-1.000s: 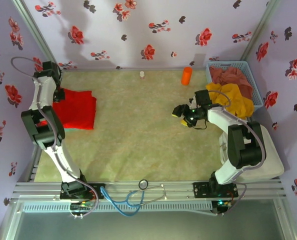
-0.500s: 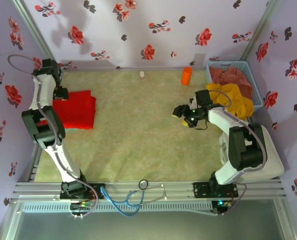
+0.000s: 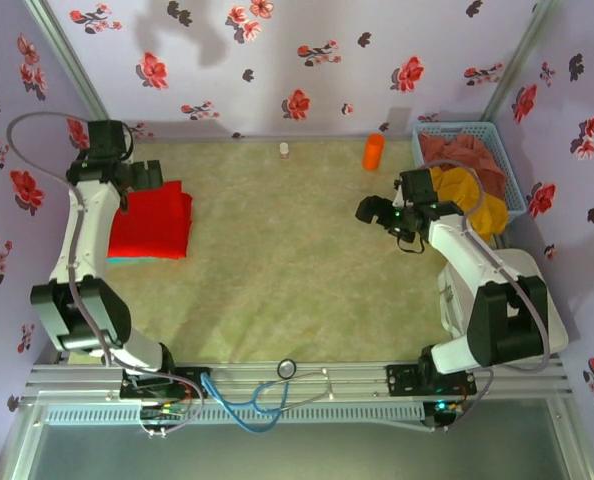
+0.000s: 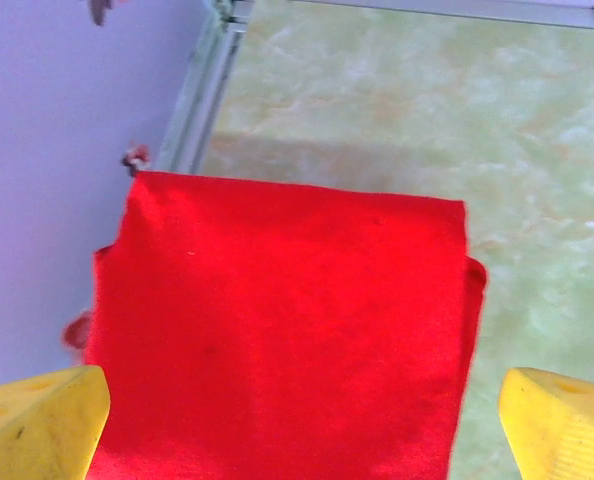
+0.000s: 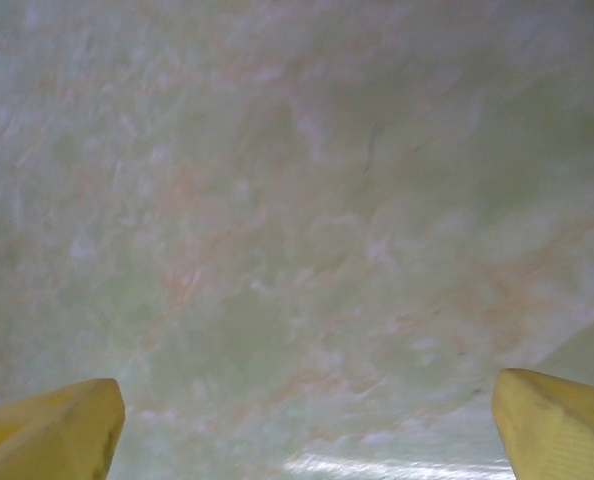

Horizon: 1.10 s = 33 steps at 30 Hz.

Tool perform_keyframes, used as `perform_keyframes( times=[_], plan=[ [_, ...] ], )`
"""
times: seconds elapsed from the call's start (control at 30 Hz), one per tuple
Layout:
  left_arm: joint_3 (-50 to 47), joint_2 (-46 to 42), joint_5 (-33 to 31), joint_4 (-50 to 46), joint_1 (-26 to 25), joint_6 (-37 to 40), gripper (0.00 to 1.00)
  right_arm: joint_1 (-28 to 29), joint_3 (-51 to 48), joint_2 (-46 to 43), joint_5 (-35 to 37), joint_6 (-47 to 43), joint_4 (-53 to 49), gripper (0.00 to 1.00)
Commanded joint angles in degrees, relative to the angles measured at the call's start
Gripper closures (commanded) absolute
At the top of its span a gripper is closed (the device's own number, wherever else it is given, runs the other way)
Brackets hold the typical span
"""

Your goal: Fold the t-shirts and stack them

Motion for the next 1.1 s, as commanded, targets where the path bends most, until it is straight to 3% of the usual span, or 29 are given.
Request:
perform_keyframes(
  times=[0.0,0.2,0.3,0.43,0.6,0.83,1.07],
  plan=[
    [-8.62,-4.35,5.22,13.58,-0.85,0.85,0.00,-0.04,0.32,-3.32,12.78,-4.18,0.36,0.04],
    [-23.44,-9.28,8.75,25.75,-0.96,0.49,0.00,-0.05,-8.82,-9.64,24.72,-9.03,13.93,0.01],
    [-33.51,-11.29,10.28,36.78,-1.08,-1.02,0.00,-0.01,-14.18,-12.32,29.15,-12.76,21.24,0.01],
    [-47.55,-13.08,8.22,54.03,-1.31,-0.66,0.00,-0.01,-23.05,-15.82,30.08,-18.50,33.53,0.01],
    [-56.34,-13.57,5.07,65.87,-1.38,-1.05,0.01,-0.02,-31.79,-17.83,32.09,-23.65,45.22,0.01],
    [-64.05,-11.50,5.00,81.51,-2.22,0.58,0.02,-0.83,-38.67,-12.91,40.13,-26.82,61.83,0.01],
    [-66.47,-7.53,6.53,90.73,-2.49,0.85,0.03,-2.30,-38.87,-2.45,39.59,-27.07,71.36,0.01]
  ],
)
